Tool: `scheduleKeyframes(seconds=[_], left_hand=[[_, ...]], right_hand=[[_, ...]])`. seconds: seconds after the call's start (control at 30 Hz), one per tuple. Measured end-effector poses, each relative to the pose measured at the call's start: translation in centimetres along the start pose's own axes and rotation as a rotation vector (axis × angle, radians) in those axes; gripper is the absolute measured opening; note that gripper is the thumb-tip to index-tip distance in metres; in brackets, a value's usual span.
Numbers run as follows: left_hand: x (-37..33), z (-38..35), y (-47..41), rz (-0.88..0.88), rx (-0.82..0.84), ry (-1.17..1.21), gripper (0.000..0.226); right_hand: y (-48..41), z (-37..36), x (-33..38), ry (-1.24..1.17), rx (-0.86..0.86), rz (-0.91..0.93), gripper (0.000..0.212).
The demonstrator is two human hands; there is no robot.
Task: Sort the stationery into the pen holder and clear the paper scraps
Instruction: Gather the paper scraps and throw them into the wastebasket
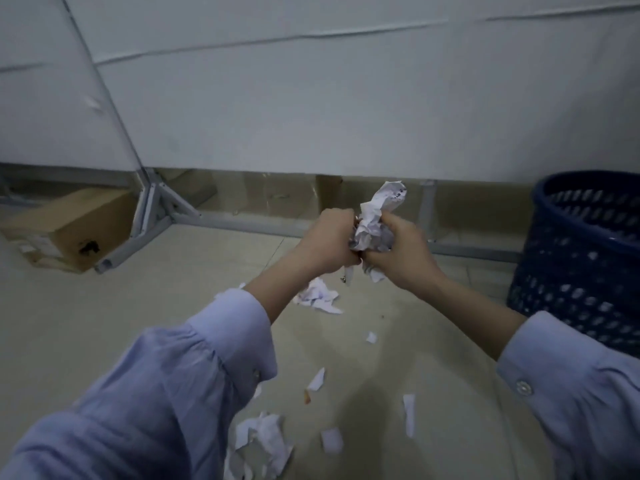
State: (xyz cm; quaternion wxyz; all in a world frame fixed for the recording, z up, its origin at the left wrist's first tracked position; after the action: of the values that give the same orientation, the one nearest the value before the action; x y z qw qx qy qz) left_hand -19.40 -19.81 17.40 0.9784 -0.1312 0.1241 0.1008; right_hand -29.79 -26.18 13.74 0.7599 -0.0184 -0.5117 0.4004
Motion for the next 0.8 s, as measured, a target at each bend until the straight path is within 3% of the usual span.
scheduleKeyframes(seconds=[0.3,0.53,0.8], left_hand=[[-14.3,0.3,-7.1,-0.237,-0.044,0.059,0.03],[-24.6,-2.6,-13.2,-0.38,-0.057,0.116,0.03],[-31.8,-9.2,-17.7,-0.469,-0.019,0.217,0.017]], right_hand=[[0.4,15.8,-1.5,0.171,-0.217,-0.062,0.04],[0.9,26.6,-5.2,0.274,-0.339,-0.107,0.029],[1.3,33.4,-12.6,0.36,-0.351,-0.219,0.023]])
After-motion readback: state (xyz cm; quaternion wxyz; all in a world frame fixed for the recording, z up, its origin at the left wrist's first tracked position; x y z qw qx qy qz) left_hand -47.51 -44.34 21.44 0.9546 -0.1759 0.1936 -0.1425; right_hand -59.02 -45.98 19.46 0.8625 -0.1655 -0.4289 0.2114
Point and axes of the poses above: each hand's wrist, its own y-axis away from the middle knuckle, its own z-axis out of the back of the hand, x = y × z, the point moved 4 cm from there along -y, towards the middle knuckle, and after that the axes turned 1 degree about -z, right-handed, at the moved point
